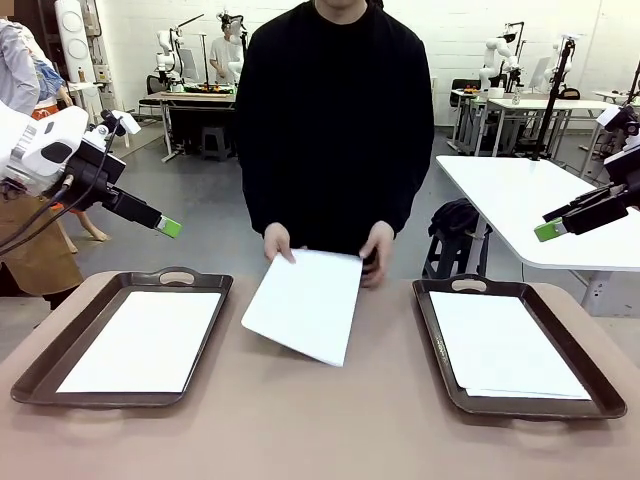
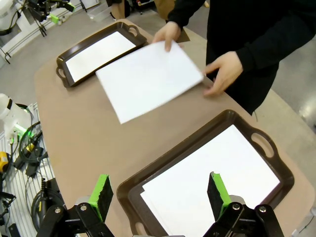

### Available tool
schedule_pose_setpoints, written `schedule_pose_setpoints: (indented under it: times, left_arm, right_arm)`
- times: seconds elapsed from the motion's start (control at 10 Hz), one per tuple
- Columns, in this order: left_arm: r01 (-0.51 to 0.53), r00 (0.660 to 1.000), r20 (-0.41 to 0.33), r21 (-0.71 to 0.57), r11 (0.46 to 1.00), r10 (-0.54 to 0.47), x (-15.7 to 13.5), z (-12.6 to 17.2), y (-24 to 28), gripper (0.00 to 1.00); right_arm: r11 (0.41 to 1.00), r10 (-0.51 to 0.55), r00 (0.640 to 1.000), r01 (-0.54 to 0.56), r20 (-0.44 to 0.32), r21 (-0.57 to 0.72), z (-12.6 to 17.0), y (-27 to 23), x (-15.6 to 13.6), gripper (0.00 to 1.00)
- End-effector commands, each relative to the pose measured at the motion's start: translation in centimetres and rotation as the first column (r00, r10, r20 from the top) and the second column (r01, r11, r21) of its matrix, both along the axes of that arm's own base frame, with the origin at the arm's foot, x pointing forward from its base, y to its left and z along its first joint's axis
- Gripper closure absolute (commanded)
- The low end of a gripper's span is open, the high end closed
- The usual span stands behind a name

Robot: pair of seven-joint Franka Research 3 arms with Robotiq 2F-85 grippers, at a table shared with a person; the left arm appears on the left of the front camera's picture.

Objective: Sort the A4 documents.
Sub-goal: Receive the A4 Paper.

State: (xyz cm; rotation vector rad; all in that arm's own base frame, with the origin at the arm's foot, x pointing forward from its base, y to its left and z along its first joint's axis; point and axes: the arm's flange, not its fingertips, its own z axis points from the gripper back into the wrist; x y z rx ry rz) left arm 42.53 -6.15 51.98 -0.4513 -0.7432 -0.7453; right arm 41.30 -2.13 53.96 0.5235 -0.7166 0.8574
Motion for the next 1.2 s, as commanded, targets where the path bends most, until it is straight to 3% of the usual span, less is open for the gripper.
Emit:
schedule_pose_setpoints:
  times: [0.0,1.1]
  left_arm:
    - [0.015,1.000,0.007,0.005,1.000,-0.015,-0.06,-0.30,0.07,0.00]
    - [0.015,1.000,0.007,0.005,1.000,-0.015,-0.06,-0.30,0.07,0.00]
  right_arm:
    - [1.000,0.003,1.000,-0.003,0.011,0.025,-0.30,0.19,0.06,0.00]
    - [1.000,0.003,1.000,-0.003,0.011,0.025,-0.30,0.19,0.06,0.00]
